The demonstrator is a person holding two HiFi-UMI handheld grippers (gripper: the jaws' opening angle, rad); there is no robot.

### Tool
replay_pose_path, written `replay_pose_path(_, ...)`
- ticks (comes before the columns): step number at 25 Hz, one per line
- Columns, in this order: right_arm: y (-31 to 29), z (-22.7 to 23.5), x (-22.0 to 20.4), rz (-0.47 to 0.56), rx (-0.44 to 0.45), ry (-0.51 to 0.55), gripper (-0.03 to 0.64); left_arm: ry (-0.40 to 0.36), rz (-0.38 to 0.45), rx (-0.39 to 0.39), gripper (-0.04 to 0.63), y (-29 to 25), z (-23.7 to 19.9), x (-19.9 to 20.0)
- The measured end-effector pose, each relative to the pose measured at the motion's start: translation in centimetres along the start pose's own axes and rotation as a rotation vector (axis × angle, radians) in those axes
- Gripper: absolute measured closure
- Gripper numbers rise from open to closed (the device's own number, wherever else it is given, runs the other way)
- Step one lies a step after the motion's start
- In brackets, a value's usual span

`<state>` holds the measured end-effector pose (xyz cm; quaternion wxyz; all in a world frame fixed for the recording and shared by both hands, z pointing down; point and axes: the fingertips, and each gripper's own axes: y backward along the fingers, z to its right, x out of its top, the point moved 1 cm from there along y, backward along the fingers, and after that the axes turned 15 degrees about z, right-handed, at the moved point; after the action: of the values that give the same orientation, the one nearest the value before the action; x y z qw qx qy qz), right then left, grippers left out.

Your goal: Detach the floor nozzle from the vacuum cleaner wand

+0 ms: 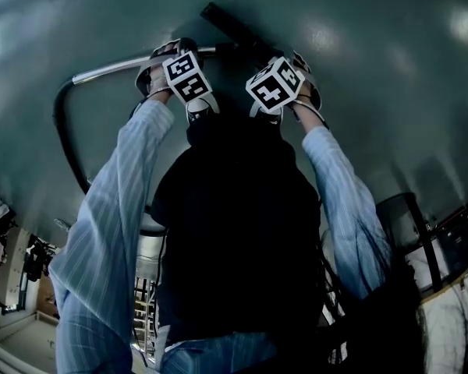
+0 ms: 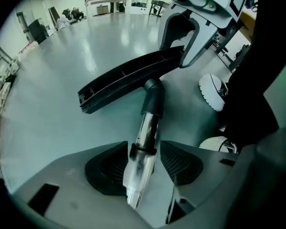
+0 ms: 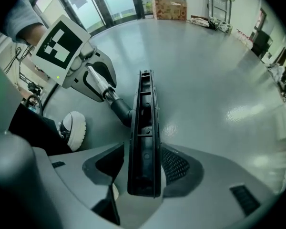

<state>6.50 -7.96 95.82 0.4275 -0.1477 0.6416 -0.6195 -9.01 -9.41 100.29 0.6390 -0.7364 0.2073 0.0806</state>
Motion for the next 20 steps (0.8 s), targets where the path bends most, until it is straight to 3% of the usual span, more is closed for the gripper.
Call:
replay_pose_path(3, -1.0, 0.0, 0.2, -0.027, -0.033, -0.013, 0.403, 0.002, -0.031, 0.016, 0.405, -1.3, -0.4, -1.0)
replay_pose_path(9, -0.7, 0.2, -0.2, 0.003, -0.021, -0.008, 0.41, 0.028, -0.039, -0.046, 0.405, -1.5, -0.1, -0.9)
replay_pose_path(14, 0.9, 4.1, -1.4, -0.07, -0.128, 0.128, 0.419, 0.012, -0.073, -0.011, 0.403, -1.5, -0.5, -0.7)
replay_pose_path(20, 4.1, 10.1, -7.2, -0.131, -0.178, -0.065, 0.419, 0.021, -0.079, -0.019, 0.403, -1.5, -0.4, -1.4)
